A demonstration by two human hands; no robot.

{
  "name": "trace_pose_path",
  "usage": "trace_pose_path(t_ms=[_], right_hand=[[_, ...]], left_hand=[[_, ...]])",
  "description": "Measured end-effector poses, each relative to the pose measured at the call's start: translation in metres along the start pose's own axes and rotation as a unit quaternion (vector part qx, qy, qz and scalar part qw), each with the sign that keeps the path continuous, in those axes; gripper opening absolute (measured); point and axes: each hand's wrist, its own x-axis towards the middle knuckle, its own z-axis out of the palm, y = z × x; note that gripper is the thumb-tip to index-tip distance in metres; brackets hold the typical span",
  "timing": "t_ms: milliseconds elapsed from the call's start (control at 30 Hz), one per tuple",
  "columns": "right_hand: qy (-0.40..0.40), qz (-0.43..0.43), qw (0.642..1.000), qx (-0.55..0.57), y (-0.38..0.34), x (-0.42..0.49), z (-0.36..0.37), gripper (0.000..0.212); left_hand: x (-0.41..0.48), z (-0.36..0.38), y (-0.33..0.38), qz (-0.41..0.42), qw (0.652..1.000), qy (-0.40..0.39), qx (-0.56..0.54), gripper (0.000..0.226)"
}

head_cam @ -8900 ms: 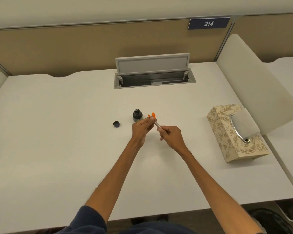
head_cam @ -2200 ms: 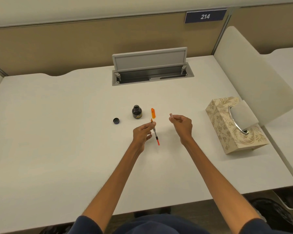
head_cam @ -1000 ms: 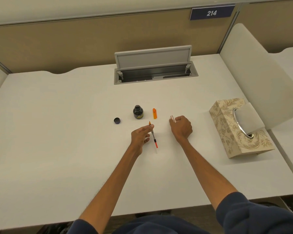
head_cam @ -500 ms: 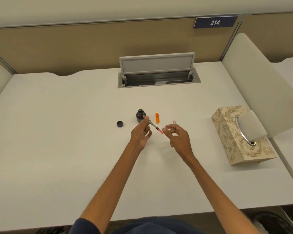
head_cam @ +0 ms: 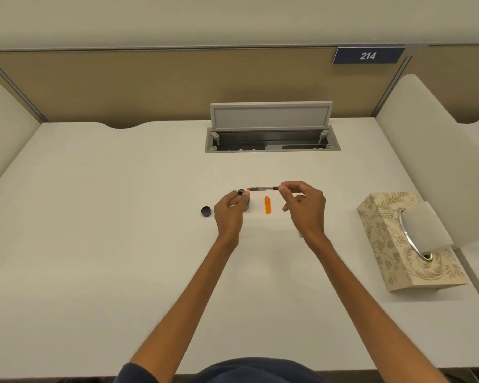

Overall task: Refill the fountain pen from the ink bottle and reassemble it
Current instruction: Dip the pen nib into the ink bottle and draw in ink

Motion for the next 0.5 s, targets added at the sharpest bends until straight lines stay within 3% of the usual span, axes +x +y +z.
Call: trace_pose_path(t_ms=[100, 200, 333, 500], right_hand=[[-0.027, -0.024, 0.998, -0.051, -0.004, 0.017, 0.004, 0.016], [-0.053, -0.062, 0.991, -0.108, -0.01, 0.033, 0.012, 0.017], [-0.083, -0.099, 0.979, -0.16, -0.02, 0.052, 0.027, 0.021], [-0.132, -0.125, 0.957, -0.228, -0.039, 0.073, 0.052, 0.023]], left_hand=[[0.011, -0.009, -0.003, 0.207, 0.968, 0.003, 0.144, 0.038], [0.029, -0.014, 0.001, 0.297, 0.923, -0.051, 0.241, 0.026], [0.049, -0.017, 0.016, 0.319, 0.891, -0.091, 0.311, 0.021], [0.065, -0.017, 0.03, 0.27, 0.903, -0.122, 0.31, 0.019]])
